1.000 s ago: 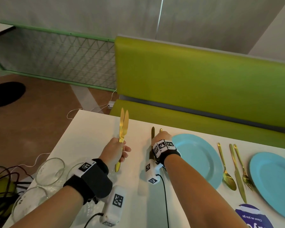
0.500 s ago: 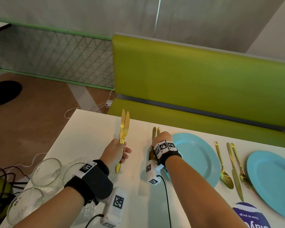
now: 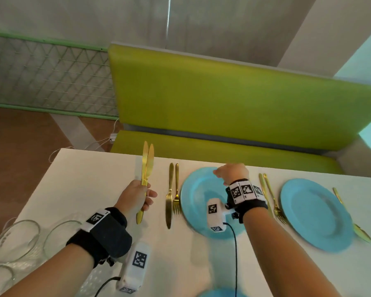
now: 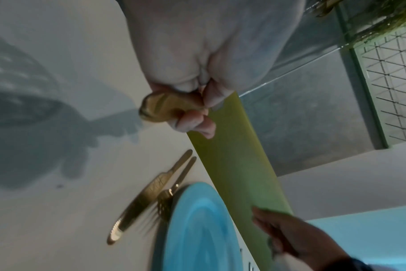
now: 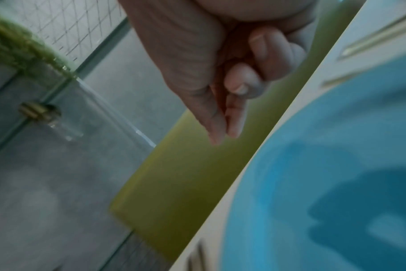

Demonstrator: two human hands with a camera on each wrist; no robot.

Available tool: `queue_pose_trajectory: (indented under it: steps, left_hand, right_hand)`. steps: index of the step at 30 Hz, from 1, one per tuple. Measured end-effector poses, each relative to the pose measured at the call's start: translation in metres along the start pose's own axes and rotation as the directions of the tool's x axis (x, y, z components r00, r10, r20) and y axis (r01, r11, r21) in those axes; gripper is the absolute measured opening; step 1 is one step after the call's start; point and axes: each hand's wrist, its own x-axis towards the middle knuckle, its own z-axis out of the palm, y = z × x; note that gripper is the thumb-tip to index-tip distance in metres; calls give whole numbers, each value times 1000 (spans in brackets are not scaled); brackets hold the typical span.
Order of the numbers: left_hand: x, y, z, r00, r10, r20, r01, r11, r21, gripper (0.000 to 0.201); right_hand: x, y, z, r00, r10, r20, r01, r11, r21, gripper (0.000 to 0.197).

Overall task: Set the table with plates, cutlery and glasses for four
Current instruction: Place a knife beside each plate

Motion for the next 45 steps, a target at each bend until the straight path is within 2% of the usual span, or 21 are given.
queue_pose_trajectory:
  steps: [3,7,10,16,28,33,42,45]
  left_hand:
    - [-2,3,20,999,11,43,-12,1000,28,18]
    - [-4,4,46,994,24,102,-28,999,40,20]
    - [-1,2,58,993,36,113,-45,996,75,19]
    - [0,-1,69,995,40,96,-51,991,121,23]
    - [-2,-7,77,997,6,78,-14,995,102,18]
    - [-1,-10,76,997,-1,75,-6,996,88,17]
    - [-5,-9,80,996,8,91,-14,997,73,16]
    - [-11,-7,83,994,9,109,-14,999,44,16]
  right_hand:
    - [7,54,-50,962,156,-225,-164,986,-15,44]
    - [13,106,-74,948,228,-221,-269,947,-175,39]
    - [23,123,-72,955,201,-219,-246,948,-200,31]
    - [36,130,-61,953,175,-248,-224,957,-187,23]
    - [45,137,-62,954,152,-259,-191,972,-134,12]
    - [46,139,-61,946,142,-291,-181,977,-112,33]
    - [33,135,-65,958,120,-261,-155,981,-119,36]
    - [18,125,-72,969,126,-213,-158,978,-139,29]
